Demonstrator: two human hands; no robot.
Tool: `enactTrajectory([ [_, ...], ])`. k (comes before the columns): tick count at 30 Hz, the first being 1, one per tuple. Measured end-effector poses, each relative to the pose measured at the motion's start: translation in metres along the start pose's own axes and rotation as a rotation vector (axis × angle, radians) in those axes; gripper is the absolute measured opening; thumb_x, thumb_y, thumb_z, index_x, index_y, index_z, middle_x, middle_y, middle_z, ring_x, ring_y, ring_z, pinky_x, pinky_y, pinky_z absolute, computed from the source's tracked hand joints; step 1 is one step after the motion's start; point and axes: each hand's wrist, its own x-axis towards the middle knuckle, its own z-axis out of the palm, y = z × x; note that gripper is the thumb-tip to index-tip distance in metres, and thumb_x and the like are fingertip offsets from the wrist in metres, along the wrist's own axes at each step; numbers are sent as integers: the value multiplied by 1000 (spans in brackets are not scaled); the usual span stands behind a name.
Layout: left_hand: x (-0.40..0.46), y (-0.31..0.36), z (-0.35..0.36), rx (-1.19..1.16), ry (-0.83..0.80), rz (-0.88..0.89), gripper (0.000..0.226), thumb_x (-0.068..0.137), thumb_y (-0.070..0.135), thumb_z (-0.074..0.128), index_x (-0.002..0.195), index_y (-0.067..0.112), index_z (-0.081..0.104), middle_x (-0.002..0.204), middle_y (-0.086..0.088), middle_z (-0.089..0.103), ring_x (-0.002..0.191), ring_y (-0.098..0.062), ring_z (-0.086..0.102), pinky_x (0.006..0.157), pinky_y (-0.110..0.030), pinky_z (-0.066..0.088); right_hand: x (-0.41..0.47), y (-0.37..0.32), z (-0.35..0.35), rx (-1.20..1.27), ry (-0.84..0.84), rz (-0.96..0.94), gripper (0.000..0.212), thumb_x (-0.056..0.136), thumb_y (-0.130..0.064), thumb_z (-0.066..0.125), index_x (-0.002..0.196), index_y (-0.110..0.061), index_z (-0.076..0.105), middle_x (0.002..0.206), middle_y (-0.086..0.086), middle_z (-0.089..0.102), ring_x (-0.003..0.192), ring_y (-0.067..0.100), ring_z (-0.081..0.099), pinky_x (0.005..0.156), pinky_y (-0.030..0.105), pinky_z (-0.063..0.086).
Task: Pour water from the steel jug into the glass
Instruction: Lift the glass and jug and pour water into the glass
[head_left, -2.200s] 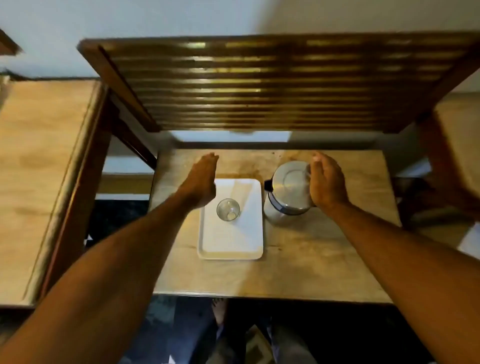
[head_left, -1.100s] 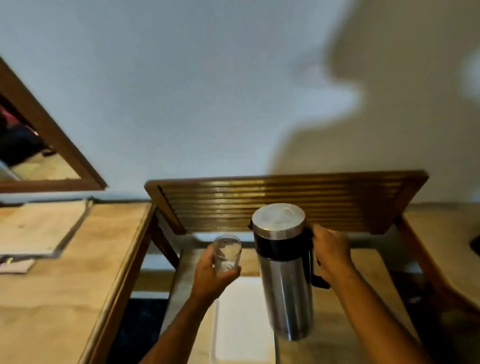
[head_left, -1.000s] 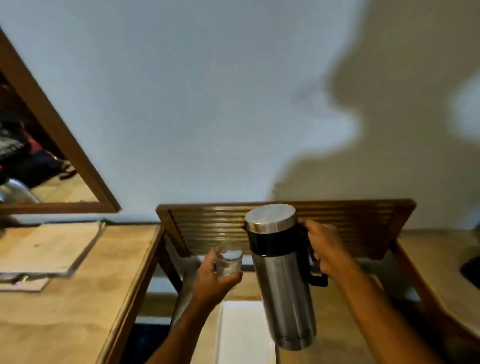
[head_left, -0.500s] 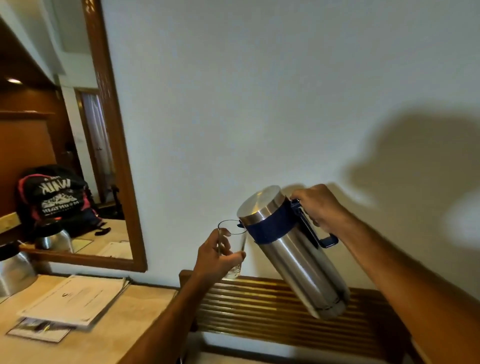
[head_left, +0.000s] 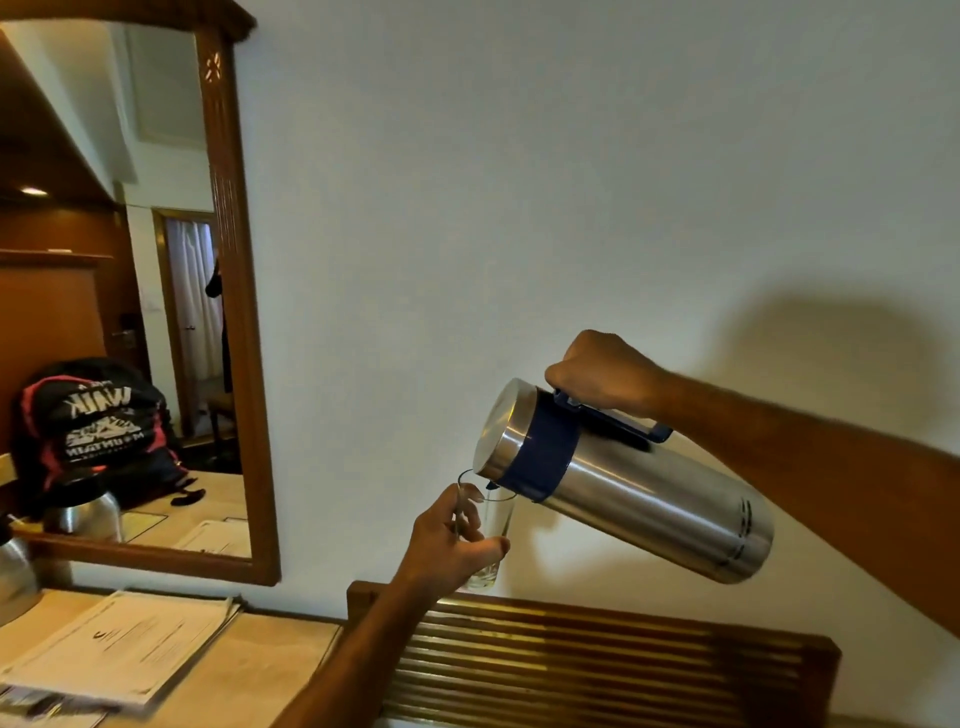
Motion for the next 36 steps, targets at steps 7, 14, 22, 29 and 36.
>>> enactTrajectory([
  [7, 9, -2, 10, -54, -19, 26, 38, 66, 27, 81, 95, 28, 56, 81, -8, 61, 79, -27, 67, 68, -24, 62, 4, -15, -8, -174, 20, -83, 19, 58, -31, 55, 48, -15, 52, 47, 0, 49, 44, 16, 44, 49, 35, 34],
  [14, 12, -1, 16, -41, -35, 49, 47, 57, 43, 76, 99, 35, 55, 83, -3, 61, 80, -25, 67, 64, -20, 61, 4, -14, -14, -268, 49, -150, 25, 60, -34, 54, 43, -17, 45, 40, -5, 41, 39, 13, 39, 45, 32, 33],
  [22, 8, -4, 20, -57, -69, 78, 41, 61, 38, 79, 96, 36, 55, 80, 7, 61, 78, -24, 67, 67, -28, 63, 1, -13, -19, -371, 73, -165, 26, 62, -38, 54, 47, -17, 52, 42, -5, 48, 39, 13, 46, 43, 26, 38],
  [29, 5, -9, 22, -63, -80, 70, 43, 60, 40, 80, 96, 39, 55, 92, 5, 63, 83, -22, 67, 69, -28, 64, -5, -12, -18, -418, 95, -211, 29, 66, -39, 52, 47, -17, 50, 43, -3, 48, 40, 15, 46, 43, 27, 37],
  [36, 4, -14, 26, -95, -82, 34, 48, 58, 40, 82, 98, 38, 55, 102, 8, 63, 91, -20, 67, 66, -22, 61, -8, -11, -20, -440, 94, -233, 32, 69, -42, 50, 49, -16, 53, 45, -1, 50, 43, 15, 49, 45, 28, 42],
])
